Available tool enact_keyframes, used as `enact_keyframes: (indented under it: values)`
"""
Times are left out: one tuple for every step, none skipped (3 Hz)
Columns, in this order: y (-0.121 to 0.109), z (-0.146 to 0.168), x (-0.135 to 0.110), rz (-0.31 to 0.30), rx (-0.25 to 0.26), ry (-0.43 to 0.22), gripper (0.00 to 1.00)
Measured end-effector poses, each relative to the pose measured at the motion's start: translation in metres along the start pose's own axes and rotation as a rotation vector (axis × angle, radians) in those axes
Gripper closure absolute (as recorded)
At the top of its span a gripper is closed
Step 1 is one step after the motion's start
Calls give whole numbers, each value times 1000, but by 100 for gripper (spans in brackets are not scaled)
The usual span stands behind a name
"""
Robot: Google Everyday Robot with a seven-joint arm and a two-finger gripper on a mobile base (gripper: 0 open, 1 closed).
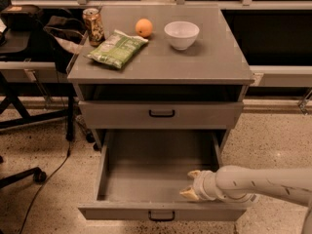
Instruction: Open middle drawer
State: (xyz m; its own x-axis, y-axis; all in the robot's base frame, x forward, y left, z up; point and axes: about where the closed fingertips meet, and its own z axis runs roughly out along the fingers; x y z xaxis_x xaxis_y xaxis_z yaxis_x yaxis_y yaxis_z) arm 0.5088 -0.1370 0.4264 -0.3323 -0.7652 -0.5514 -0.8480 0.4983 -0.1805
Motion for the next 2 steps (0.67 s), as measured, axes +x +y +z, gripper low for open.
enact_keyframes:
  values:
    - [-1,-1,-2,-9,0,-3,0]
    - [-3,-6,-12,-57,-2,-18,0]
